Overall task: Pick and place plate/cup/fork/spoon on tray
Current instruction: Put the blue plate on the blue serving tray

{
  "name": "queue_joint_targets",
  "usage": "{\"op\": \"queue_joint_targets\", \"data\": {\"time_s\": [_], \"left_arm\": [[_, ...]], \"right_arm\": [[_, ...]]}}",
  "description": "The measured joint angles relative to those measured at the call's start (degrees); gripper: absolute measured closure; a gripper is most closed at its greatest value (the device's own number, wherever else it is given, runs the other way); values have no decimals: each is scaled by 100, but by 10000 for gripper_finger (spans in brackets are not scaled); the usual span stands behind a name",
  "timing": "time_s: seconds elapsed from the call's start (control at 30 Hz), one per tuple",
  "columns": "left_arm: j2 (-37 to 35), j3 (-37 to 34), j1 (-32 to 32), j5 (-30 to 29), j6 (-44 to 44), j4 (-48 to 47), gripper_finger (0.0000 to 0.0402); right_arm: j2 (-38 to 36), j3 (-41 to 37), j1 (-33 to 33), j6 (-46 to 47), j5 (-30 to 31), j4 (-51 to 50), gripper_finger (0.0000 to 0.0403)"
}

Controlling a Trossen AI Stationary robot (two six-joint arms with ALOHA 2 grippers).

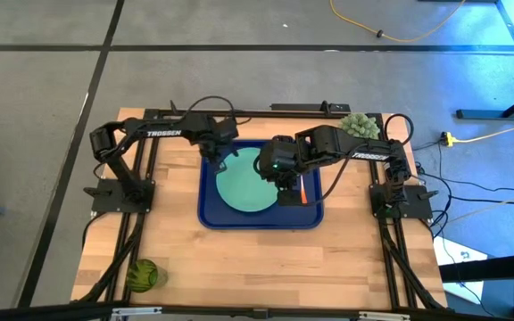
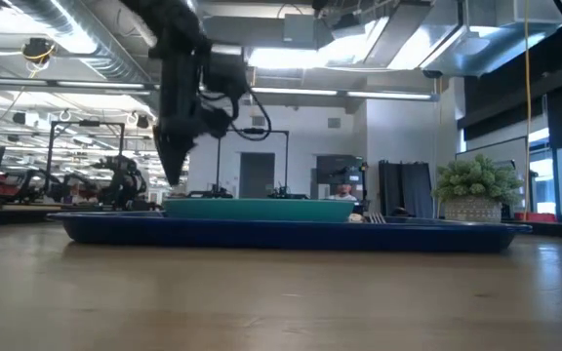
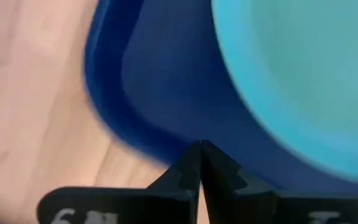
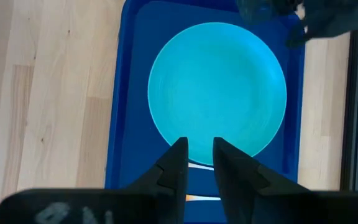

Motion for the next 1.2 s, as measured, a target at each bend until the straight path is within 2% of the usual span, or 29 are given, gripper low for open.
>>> {"op": "queue_joint_targets", "data": {"time_s": [0.1, 0.27, 0.47, 0.9, 1.03, 1.2], "left_arm": [[6, -389, 133, 295, 10, 849, 400], [6, -551, 349, 166, 89, 1369, 401], [72, -657, 382, 480, 191, 1990, 401], [156, -666, 297, 638, 337, 2162, 401], [161, -666, 286, 955, 337, 2189, 401], [230, -661, 160, 1030, 337, 2180, 401]], "right_arm": [[0, 0, 0, -14, 0, 0, 325], [0, 0, -2, -18, 0, 0, 325], [0, 0, 0, -18, 0, 0, 325], [0, 0, -2, -18, 0, 2, 325], [0, 0, -1, 2, 0, 2, 325], [0, -2, 0, 8, 0, 4, 325]]}}
